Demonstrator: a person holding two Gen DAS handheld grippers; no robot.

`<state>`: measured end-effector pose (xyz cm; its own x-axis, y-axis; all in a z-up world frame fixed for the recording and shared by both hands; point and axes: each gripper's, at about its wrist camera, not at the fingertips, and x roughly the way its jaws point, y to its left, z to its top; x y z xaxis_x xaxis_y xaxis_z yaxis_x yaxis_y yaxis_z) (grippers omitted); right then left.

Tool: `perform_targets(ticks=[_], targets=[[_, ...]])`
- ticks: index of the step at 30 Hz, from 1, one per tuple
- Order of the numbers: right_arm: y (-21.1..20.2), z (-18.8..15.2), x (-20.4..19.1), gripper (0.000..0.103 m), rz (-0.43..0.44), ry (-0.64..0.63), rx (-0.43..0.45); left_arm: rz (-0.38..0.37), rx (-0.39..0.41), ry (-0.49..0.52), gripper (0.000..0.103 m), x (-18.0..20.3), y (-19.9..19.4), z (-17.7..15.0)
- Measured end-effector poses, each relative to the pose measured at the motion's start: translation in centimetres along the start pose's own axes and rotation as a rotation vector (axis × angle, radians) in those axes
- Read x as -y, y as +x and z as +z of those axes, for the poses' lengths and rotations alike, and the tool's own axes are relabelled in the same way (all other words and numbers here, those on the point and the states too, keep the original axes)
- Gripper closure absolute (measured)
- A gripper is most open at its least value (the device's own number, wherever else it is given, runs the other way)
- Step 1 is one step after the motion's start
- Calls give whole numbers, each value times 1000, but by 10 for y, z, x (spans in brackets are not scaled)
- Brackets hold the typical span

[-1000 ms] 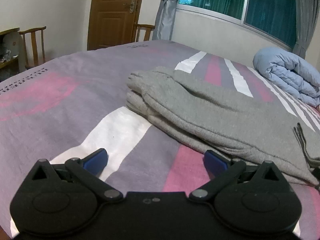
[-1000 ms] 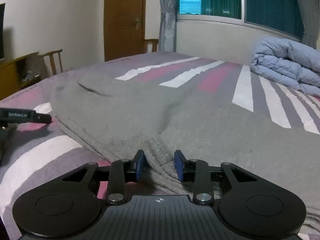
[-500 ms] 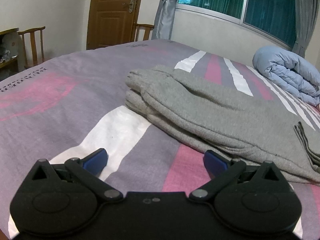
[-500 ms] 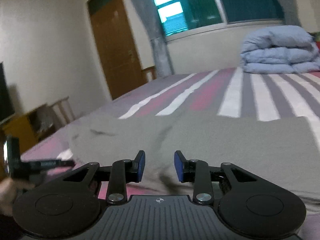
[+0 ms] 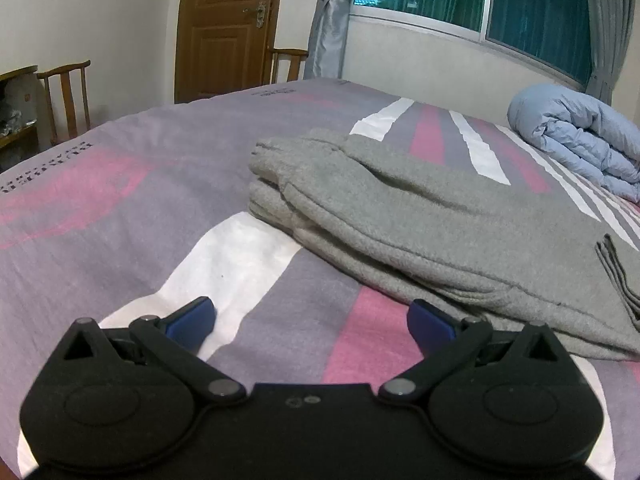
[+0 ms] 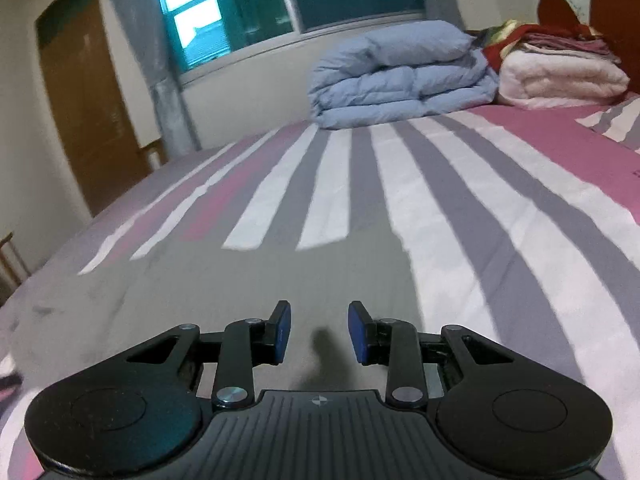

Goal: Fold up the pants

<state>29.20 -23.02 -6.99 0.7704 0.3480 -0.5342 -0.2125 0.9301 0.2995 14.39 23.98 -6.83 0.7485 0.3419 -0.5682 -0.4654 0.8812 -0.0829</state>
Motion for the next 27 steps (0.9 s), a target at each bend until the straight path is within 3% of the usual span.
perform_targets(ticks=[2, 7, 10, 11, 13, 16, 18, 23, 25, 27], targets=[[34, 0, 9, 71, -27, -13, -130, 8, -2, 4, 6, 1, 1, 0], [30, 30, 13, 71, -5, 17, -37, 14, -1, 14, 6, 2, 2, 2], [60, 28, 17, 71, -17, 1, -118, 16, -5, 17, 6, 2, 4, 2], [63, 25, 18, 71, -16, -11, -108, 18, -6, 19, 6, 3, 5, 3], [56, 24, 13, 70, -27, -33, -81, 17, -7, 16, 6, 2, 7, 4], [25, 15, 20, 70, 39, 33, 30, 14, -6, 14, 6, 1, 6, 4], [20, 2, 22, 70, 30, 39, -24, 8, -4, 7, 6, -1, 5, 4], [-24, -18, 23, 70, 37, 30, -5, -47, 30, -88, 6, -11, -4, 8], [-35, -26, 16, 68, 87, 25, -2, -56, 31, -100, 6, -12, -4, 7], [-39, -35, -2, 58, 134, -32, -4, -58, 26, -96, 6, -12, -3, 6]])
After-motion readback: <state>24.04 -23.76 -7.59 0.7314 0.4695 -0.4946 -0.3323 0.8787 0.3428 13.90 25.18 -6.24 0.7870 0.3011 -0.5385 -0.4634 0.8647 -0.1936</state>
